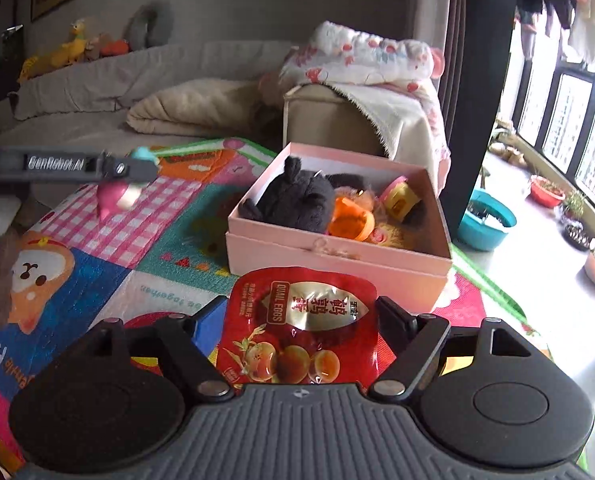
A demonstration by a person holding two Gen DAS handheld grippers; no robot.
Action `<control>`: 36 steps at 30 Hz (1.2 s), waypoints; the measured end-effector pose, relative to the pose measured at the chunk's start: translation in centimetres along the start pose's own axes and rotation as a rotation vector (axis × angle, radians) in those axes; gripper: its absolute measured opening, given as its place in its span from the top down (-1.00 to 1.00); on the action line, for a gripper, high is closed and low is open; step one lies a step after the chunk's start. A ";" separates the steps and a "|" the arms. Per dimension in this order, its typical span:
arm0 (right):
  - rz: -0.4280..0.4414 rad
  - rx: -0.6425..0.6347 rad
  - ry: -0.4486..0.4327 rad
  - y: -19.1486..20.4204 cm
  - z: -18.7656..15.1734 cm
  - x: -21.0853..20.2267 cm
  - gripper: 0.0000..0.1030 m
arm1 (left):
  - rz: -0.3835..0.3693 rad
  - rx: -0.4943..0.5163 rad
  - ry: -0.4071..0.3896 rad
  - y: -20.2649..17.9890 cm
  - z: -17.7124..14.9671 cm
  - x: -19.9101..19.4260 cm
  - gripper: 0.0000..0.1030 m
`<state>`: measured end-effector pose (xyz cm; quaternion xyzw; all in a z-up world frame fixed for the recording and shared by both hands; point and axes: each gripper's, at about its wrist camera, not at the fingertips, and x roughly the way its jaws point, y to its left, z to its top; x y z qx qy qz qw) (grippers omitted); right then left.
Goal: Organize objects
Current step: 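Place the pig toy in the box with the left gripper while the right places the snack bag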
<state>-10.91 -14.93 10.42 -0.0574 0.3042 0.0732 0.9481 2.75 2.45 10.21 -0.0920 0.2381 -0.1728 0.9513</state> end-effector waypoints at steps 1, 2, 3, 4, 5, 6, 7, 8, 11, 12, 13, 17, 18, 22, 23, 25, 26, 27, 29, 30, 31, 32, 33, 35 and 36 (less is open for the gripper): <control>-0.008 -0.003 -0.025 -0.5 -0.2 -0.6 -0.53 | -0.022 0.000 -0.005 -1.0 1.4 0.8 -0.13; -0.013 0.000 -0.044 -1.1 -0.3 -1.1 -0.53 | -0.038 -0.001 -0.009 -2.2 2.9 2.1 -0.13; -0.016 0.007 -0.061 -1.7 -0.4 -1.4 -0.53 | -0.051 0.002 -0.014 -3.2 4.1 3.4 -0.15; -0.016 0.016 -0.071 -2.3 -0.5 -1.6 -0.53 | -0.063 0.005 -0.019 -4.0 5.1 4.8 -0.16; -0.019 0.027 -0.076 -2.9 -0.5 -1.5 -0.53 | -0.068 0.002 -0.017 -4.5 5.9 6.1 -0.17; -0.026 0.043 -0.078 -3.5 -0.6 -1.3 -0.53 | -0.066 -0.006 -0.001 -5.1 6.6 7.9 -0.19; -0.031 0.054 -0.078 -3.9 -0.7 -1.2 -0.53 | -0.063 -0.006 0.031 -5.4 6.8 9.6 -0.19; -0.033 0.062 -0.075 -4.3 -0.9 -1.0 -0.53 | -0.052 0.001 0.078 -5.7 6.8 11.4 -0.19; -0.039 0.083 -0.067 -5.4 -1.2 -0.5 -0.53 | 0.002 0.018 0.112 -5.7 5.6 13.5 -0.16; -0.039 0.092 -0.065 -5.8 -1.3 -0.3 -0.53 | 0.002 0.015 0.103 -5.4 5.2 13.3 -0.15; -0.035 0.101 -0.064 -6.2 -1.2 -0.3 -0.53 | -0.004 0.006 0.089 -5.0 4.8 12.8 -0.15; -0.008 0.151 -0.074 -7.8 0.0 0.2 -0.53 | -0.049 0.058 0.034 -4.2 3.7 9.9 -0.14; -0.003 0.166 -0.079 -8.2 0.7 0.5 -0.53 | -0.046 0.069 0.029 -4.0 3.5 9.4 -0.14; 0.018 0.237 -0.122 -9.8 4.9 1.6 -0.53 | -0.040 0.000 0.026 -1.6 2.7 7.6 -0.14; 0.029 0.255 -0.132 -10.1 6.3 2.0 -0.53 | -0.026 -0.019 0.026 -1.0 2.4 7.4 -0.14; 0.040 0.279 -0.172 -10.6 9.4 3.2 -0.53 | -0.004 -0.057 0.051 0.2 1.8 7.4 -0.14; 0.039 0.284 -0.186 -10.8 10.6 3.8 -0.54 | -0.001 -0.074 0.071 0.7 1.5 7.4 -0.14; 0.031 0.284 -0.185 -10.9 12.0 4.9 -0.64 | 0.002 -0.087 0.088 1.1 1.2 7.5 -0.13; 0.001 0.278 -0.166 -11.0 13.3 6.5 -0.71 | 0.004 -0.097 0.106 1.8 0.7 7.4 -0.13; -0.011 0.270 -0.149 -11.0 13.4 7.1 -0.71 | 0.001 -0.098 0.108 2.0 0.4 7.2 -0.13; -0.009 0.268 -0.134 -11.2 13.0 7.4 -0.71 | -0.002 -0.100 0.109 2.2 0.3 7.0 -0.13; -0.005 0.271 -0.120 -11.4 12.3 7.5 -0.71 | -0.005 -0.106 0.109 2.5 0.1 6.9 -0.13; 0.001 0.280 -0.104 -11.6 11.3 7.5 -0.71 | -0.005 -0.113 0.110 2.6 0.0 6.9 -0.13; 0.011 0.284 -0.071 -11.9 9.1 7.1 -0.71 | -0.008 -0.130 0.113 2.8 -0.1 7.4 -0.13; 0.013 0.275 -0.055 -11.9 7.8 6.9 -0.71 | -0.012 -0.138 0.113 2.7 -0.1 7.6 -0.13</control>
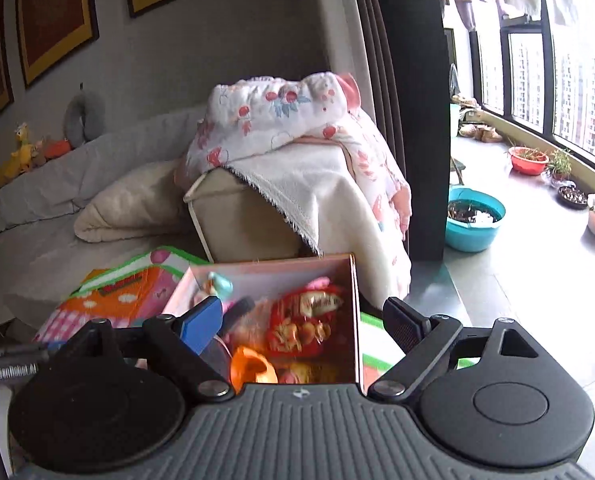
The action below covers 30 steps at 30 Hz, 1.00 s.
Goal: Organize objects
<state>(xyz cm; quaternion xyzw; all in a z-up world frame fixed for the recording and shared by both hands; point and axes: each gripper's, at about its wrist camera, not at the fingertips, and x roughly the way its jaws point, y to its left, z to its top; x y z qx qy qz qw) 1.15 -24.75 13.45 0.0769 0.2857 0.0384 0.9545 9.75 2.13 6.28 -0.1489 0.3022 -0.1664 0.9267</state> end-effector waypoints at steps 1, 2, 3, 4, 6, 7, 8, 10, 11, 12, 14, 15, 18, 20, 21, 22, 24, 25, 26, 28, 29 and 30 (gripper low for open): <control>-0.007 -0.013 0.014 -0.3 -1.1 -0.3 -0.71 | -0.005 -0.005 0.000 -0.2 0.0 0.2 -0.13; -0.015 -0.029 0.027 -0.5 -2.0 -0.5 -0.71 | -0.010 -0.006 -0.002 -0.4 0.0 0.4 -0.13; -0.026 -0.052 0.040 -0.6 -3.0 -0.7 -0.71 | -0.014 -0.003 -0.003 -0.8 0.0 0.7 -0.13; -0.037 -0.075 0.049 -0.7 -3.8 -0.8 -0.69 | -0.016 -0.001 -0.005 -1.1 0.0 0.9 -0.13; -0.049 -0.125 0.069 -0.6 -5.2 -0.9 -0.57 | -0.010 0.015 -0.013 -1.9 -0.3 1.0 -0.13; -0.046 -0.149 0.080 -0.4 -5.8 -0.8 -0.44 | -0.005 0.027 -0.021 -2.3 -0.5 0.8 -0.13; -0.043 -0.167 0.089 -0.2 -6.3 -0.7 -0.38 | -0.004 0.043 -0.033 -2.6 -0.8 0.5 -0.13; -0.035 -0.199 0.112 0.5 -7.2 -0.1 -0.23 | 0.000 0.079 -0.059 -3.4 -1.5 -0.7 -0.13; -0.040 -0.209 0.120 0.9 -7.6 0.1 -0.23 | 0.008 0.114 -0.074 -3.9 -2.2 -1.6 -0.13; -0.047 -0.215 0.128 1.3 -8.0 0.3 -0.23 | 0.027 0.153 -0.083 -4.4 -3.0 -2.4 -0.14; -0.058 -0.201 0.137 2.1 -9.0 0.0 -0.24 | 0.089 0.237 -0.071 -5.6 -5.3 -3.9 -0.14; -0.058 -0.180 0.141 2.4 -9.6 -0.3 -0.28 | 0.112 0.258 -0.051 -6.0 -6.4 -4.4 -0.14; -0.065 -0.129 0.149 3.8 -11.8 -1.4 -0.64 | 0.160 0.252 0.018 -6.2 -9.6 -5.1 -0.14; -0.088 -0.106 0.144 4.8 -12.8 -1.8 -0.86 | 0.193 0.256 0.045 -6.0 -11.2 -4.8 -0.15; -0.088 -0.087 0.143 5.1 -13.2 -1.8 -1.00 | 0.214 0.249 0.052 -5.8 -11.8 -4.6 -0.15; -0.088 -0.063 0.150 5.2 -13.4 -1.6 -1.00 | 0.228 0.239 0.061 -5.7 -12.2 -4.4 -0.15; -0.091 -0.021 0.191 5.1 -13.7 -0.8 -1.00 | 0.249 0.253 0.070 -5.6 -12.9 -3.8 -0.19; -0.088 -0.015 0.210 5.2 -13.8 -0.2 -1.00 | 0.265 0.268 0.053 -5.9 -13.2 -3.7 -0.19; -0.102 -0.027 0.215 5.3 -14.0 0.2 -1.00 | 0.278 0.277 0.050 -6.1 -13.4 -3.6 -0.20; -0.153 -0.102 0.199 6.3 -14.5 0.7 -1.00 | 0.292 0.274 0.046 -6.2 -13.3 -3.4 -0.23; -0.161 -0.122 0.184 6.6 -14.7 0.7 -1.00 | 0.289 0.259 0.044 -6.1 -13.3 -3.4 -0.23; -0.165 -0.114 0.178 6.5 -14.8 0.6 -1.00 | 0.284 0.247 0.042 -6.0 -13.2 -3.4 -0.22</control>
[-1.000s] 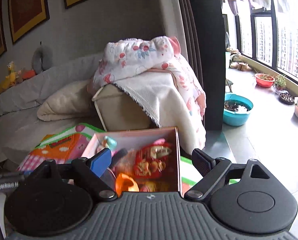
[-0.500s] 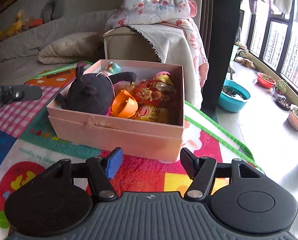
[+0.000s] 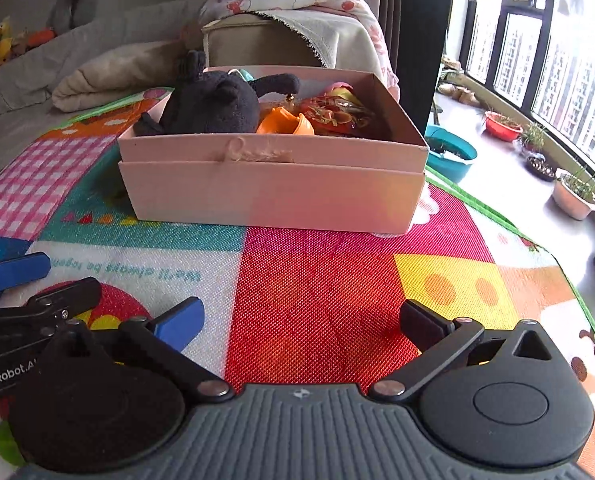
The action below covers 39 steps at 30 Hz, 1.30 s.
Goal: Organize objects
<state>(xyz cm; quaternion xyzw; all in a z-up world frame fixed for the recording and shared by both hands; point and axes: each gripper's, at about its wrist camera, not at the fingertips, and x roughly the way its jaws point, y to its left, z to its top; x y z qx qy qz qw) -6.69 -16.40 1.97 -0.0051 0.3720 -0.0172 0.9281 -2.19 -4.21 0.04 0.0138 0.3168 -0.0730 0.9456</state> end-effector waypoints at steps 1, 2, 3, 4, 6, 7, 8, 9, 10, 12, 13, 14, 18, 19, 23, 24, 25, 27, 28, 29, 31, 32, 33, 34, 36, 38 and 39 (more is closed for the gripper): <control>0.007 0.023 0.000 -0.3 -0.1 0.0 -1.00 | -0.002 -0.007 -0.002 0.1 0.0 0.0 -0.22; 0.015 0.044 -0.002 -0.5 -0.1 0.0 -1.00 | -0.001 -0.007 -0.002 0.0 0.0 0.0 -0.22; 0.016 0.054 -0.013 -0.6 -0.3 0.0 -1.00 | 0.000 -0.004 -0.001 0.1 0.0 0.0 -0.22; 0.009 0.040 -0.035 -0.5 -0.6 0.0 -1.00 | 0.003 0.000 0.000 0.1 0.0 0.0 -0.23; 0.013 0.027 -0.069 -0.5 -1.1 -0.3 -1.00 | 0.011 0.012 0.000 -0.2 0.1 0.1 -0.23; 0.019 0.035 -0.075 -0.6 -1.2 -0.3 -1.00 | 0.015 0.016 0.000 -0.3 0.1 0.1 -0.24; 0.018 0.031 -0.079 -0.6 -1.3 -0.3 -1.00 | 0.017 0.018 0.000 -0.3 0.1 0.1 -0.24; 0.013 0.024 -0.080 -0.5 -1.3 -0.3 -1.00 | 0.018 0.017 0.000 -0.4 0.1 0.2 -0.25; 0.010 0.021 -0.081 -0.4 -1.2 -0.3 -1.00 | 0.018 0.017 0.000 -0.4 0.1 0.2 -0.25; 0.014 0.025 -0.081 -0.5 -1.2 -0.2 -1.00 | 0.015 0.014 0.001 -0.4 0.1 0.2 -0.25; 0.018 0.030 -0.082 -0.6 -1.2 -0.2 -1.00 | 0.015 0.014 0.000 -0.4 0.1 0.2 -0.25; 0.020 0.032 -0.082 -0.6 -1.2 -0.2 -1.00 | 0.015 0.014 0.000 -0.4 0.1 0.2 -0.25; 0.020 0.033 -0.083 -0.6 -1.3 -0.3 -1.00 | 0.012 0.011 0.000 -0.4 0.1 0.2 -0.25; 0.019 0.033 -0.083 -0.6 -1.3 -0.2 -1.00 | 0.011 0.010 0.000 -0.4 0.2 0.3 -0.25; 0.019 0.033 -0.083 -0.6 -1.3 -0.2 -1.00 | 0.010 0.009 0.000 -0.3 0.2 0.3 -0.25; 0.019 0.033 -0.083 -0.6 -1.3 -0.2 -1.00 | 0.011 0.010 0.000 -0.3 0.2 0.3 -0.25; 0.019 0.033 -0.083 -0.6 -1.3 -0.2 -1.00 | 0.011 0.010 0.000 -0.3 0.2 0.3 -0.25; 0.019 0.033 -0.083 -0.6 -1.3 -0.2 -1.00 | 0.011 0.010 0.000 -0.3 0.2 0.3 -0.25; 0.018 0.033 -0.083 -0.6 -1.3 -0.2 -1.00 | 0.011 0.010 0.000 -0.4 0.2 0.3 -0.25; 0.018 0.033 -0.083 -0.6 -1.3 -0.2 -1.00 | 0.010 0.009 -0.001 -0.3 0.2 0.3 -0.25; 0.019 0.033 -0.083 -0.6 -1.3 -0.2 -1.00 | 0.007 0.005 -0.001 -0.3 0.2 0.3 -0.25; 0.018 0.033 -0.083 -0.5 -1.3 -0.2 -1.00 | 0.005 0.002 -0.001 -0.3 0.2 0.3 -0.25; 0.019 0.033 -0.083 -0.6 -1.3 -0.2 -1.00 | 0.004 0.001 -0.001 -0.2 0.2 0.3 -0.25; 0.019 0.033 -0.083 -0.5 -1.3 -0.2 -1.00 | 0.005 0.002 -0.001 -0.2 0.2 0.3 -0.25; 0.018 0.033 -0.083 -0.5 -1.3 -0.2 -1.00 | 0.004 0.001 -0.001 -0.2 0.2 0.3 -0.25; 0.019 0.033 -0.083 -0.5 -1.3 -0.2 -1.00 | 0.005 0.002 -0.001 -0.2 0.2 0.3 -0.25; 0.018 0.033 -0.083 -0.5 -1.3 -0.2 -1.00 | 0.005 0.002 -0.001 -0.2 0.2 0.3 -0.25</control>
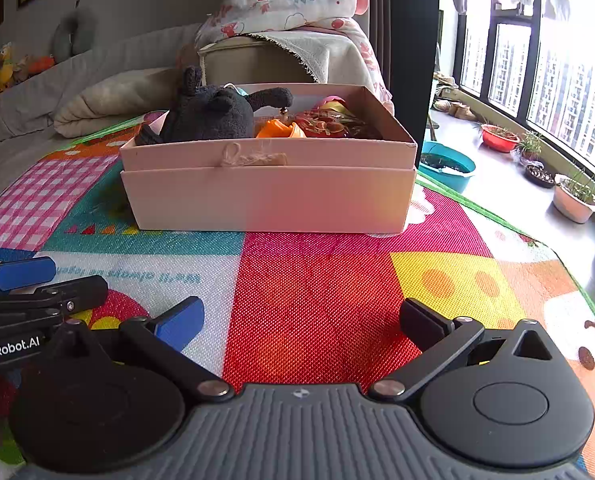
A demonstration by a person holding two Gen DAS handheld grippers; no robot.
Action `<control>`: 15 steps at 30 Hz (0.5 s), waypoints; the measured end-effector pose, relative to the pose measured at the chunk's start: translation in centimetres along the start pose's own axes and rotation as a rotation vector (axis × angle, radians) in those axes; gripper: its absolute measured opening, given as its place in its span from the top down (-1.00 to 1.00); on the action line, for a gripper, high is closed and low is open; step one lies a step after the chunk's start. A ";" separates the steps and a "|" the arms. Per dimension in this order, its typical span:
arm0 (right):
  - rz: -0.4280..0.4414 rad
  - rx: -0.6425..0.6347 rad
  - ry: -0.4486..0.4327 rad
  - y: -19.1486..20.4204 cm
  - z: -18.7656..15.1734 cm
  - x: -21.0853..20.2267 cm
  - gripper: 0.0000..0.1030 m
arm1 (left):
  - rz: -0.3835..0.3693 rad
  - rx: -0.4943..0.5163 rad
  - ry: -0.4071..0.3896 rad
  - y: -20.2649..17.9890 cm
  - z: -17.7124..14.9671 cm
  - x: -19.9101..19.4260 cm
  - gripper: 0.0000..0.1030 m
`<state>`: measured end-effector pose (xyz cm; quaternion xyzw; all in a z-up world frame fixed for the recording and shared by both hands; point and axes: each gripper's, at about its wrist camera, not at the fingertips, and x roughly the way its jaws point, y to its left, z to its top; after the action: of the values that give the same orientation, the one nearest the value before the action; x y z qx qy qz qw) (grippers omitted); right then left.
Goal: Organize objects
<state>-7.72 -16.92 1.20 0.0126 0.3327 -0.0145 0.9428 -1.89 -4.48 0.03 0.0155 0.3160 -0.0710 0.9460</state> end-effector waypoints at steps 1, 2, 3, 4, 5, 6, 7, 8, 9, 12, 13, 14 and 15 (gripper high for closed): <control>0.000 0.000 0.000 0.0 0.0 0.0 -1.00 | 0.000 0.000 0.000 0.0 0.0 0.0 -0.25; 0.001 0.001 0.000 0.0 0.0 0.0 -1.00 | 0.000 0.001 0.000 0.0 0.0 0.0 -0.25; 0.001 0.001 0.000 0.0 0.0 0.0 -1.00 | 0.001 0.001 0.000 0.0 0.0 0.0 -0.25; 0.000 0.001 0.000 0.0 0.0 0.0 -1.00 | 0.001 0.002 0.000 0.0 0.0 0.0 -0.25; 0.000 0.001 0.000 0.0 0.0 0.0 -1.00 | 0.001 0.001 0.000 0.0 0.0 0.0 -0.25; 0.000 0.001 -0.001 0.0 0.0 0.0 -1.00 | 0.001 0.001 0.000 0.0 0.0 0.0 -0.25; 0.000 0.001 -0.001 0.0 0.0 0.0 -1.00 | 0.001 0.001 0.000 0.0 0.0 0.0 -0.25; -0.001 0.000 0.000 0.0 0.0 0.0 -1.00 | 0.001 0.001 0.000 0.0 0.0 0.0 -0.25; 0.000 0.001 0.000 0.0 0.0 0.0 -1.00 | 0.001 0.001 0.000 0.0 0.0 0.0 -0.26; 0.000 0.000 -0.001 0.0 0.0 0.0 -1.00 | 0.002 0.002 0.000 0.0 0.0 0.0 -0.26; 0.000 0.001 -0.001 0.0 0.0 0.0 -1.00 | 0.001 0.001 0.000 0.0 0.0 0.0 -0.25; 0.000 0.001 -0.001 0.0 0.0 0.0 -1.00 | 0.000 -0.001 0.000 0.0 0.0 0.0 -0.26; 0.000 0.001 -0.001 0.0 0.0 0.0 -1.00 | 0.001 -0.001 0.000 0.0 0.0 0.0 -0.26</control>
<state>-7.72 -16.88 1.19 0.0129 0.3324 -0.0147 0.9429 -1.85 -4.47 0.04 0.0152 0.3159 -0.0706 0.9460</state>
